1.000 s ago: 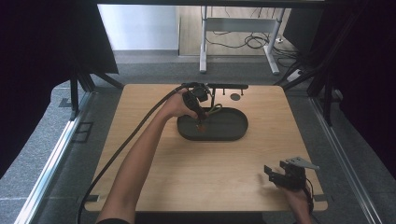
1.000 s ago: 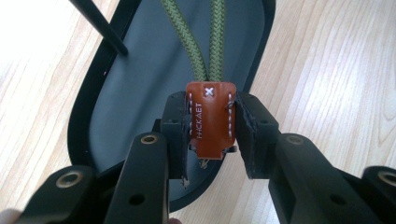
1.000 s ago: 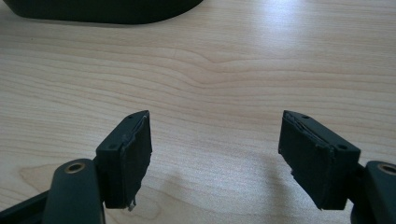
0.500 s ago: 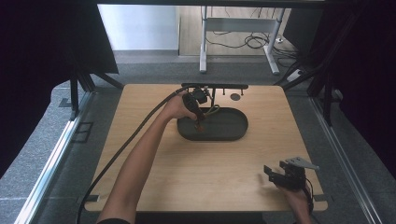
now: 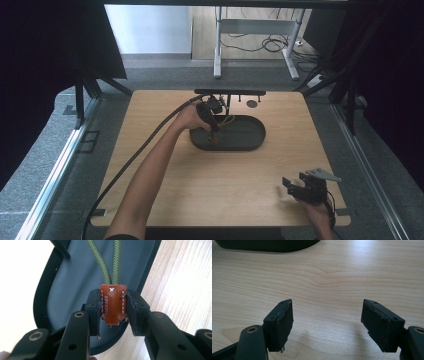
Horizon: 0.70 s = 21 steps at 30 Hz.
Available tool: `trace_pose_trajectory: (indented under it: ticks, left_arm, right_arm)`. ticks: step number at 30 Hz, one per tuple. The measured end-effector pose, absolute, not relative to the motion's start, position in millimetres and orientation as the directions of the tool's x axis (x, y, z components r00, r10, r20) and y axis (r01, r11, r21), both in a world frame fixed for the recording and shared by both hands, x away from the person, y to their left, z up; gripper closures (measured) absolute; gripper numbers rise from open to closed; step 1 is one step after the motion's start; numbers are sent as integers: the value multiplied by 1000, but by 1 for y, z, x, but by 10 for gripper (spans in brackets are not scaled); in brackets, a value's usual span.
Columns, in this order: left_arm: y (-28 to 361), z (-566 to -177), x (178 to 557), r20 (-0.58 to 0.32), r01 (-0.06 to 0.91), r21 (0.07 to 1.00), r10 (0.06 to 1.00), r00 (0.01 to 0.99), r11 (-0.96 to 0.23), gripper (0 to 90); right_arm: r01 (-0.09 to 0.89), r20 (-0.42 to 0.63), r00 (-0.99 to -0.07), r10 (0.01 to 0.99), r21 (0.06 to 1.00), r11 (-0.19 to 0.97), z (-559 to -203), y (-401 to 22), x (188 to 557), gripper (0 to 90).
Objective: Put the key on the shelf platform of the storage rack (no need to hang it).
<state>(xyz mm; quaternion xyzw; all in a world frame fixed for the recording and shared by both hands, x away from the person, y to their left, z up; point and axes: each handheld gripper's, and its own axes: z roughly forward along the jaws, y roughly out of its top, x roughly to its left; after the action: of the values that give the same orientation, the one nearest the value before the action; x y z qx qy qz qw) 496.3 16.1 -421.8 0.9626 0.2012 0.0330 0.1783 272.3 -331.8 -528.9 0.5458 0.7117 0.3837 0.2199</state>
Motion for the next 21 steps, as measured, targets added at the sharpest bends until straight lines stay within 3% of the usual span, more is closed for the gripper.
trace_pose_trajectory:
  ticks: [21]
  left_arm:
    - [26, -401, 485, 9, 361, 388, 395, 919, -848, 613]
  right_arm:
    - [606, 107, -310, 945, 788, 110, -528, -332, 273, 264]
